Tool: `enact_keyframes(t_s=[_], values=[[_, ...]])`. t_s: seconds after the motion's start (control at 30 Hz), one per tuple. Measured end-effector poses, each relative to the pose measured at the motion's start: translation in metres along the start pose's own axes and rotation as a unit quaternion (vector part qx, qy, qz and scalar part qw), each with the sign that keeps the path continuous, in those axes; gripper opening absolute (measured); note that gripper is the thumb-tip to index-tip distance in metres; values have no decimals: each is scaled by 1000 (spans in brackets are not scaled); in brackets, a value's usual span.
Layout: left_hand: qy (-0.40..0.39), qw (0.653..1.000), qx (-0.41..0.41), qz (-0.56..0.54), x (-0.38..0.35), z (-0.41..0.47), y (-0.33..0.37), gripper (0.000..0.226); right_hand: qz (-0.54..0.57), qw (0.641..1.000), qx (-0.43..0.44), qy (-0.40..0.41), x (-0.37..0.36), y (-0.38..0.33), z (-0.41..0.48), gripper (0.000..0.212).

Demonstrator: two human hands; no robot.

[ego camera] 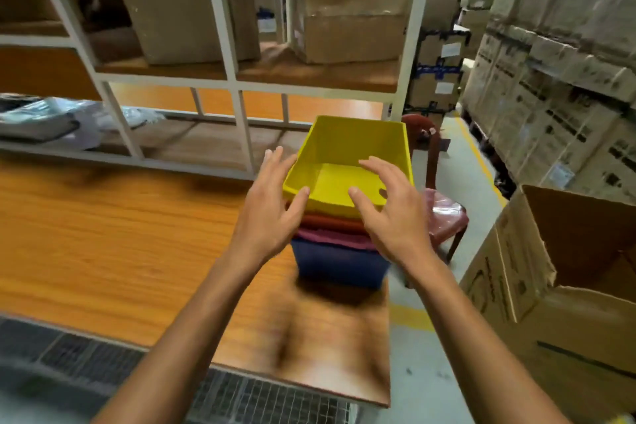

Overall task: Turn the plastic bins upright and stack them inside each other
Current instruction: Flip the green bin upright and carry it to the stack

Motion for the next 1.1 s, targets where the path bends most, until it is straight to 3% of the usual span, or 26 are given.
enact_keyframes(t_s=[0.13,0.27,0.63,0.97,1.1], values=[[83,995,61,-7,20,-76,-5,50,159,986,-8,51,-35,-20,-54,36],[146,980,136,-12,35,-152,-27,46,219,975,-10,-38,-83,-38,-102,41],[261,894,363,-23,95,-301,-130,46,201,933,42,-294,-246,-97,-160,42],[280,863,420,23,220,-371,-245,48,180,884,111,-417,-419,-217,-170,47],[302,849,432,42,268,-389,-285,49,199,866,99,-448,-475,-264,-171,46]])
Point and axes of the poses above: each hand's wrist, its own z-axis towards the middle knuckle, its own x-axis out of the back of the hand, y = z × x, the point moved 1 cm from there along z, towards the middle knuckle, and after that the axes turned 5 degrees about -y, right-handed, at the moved point
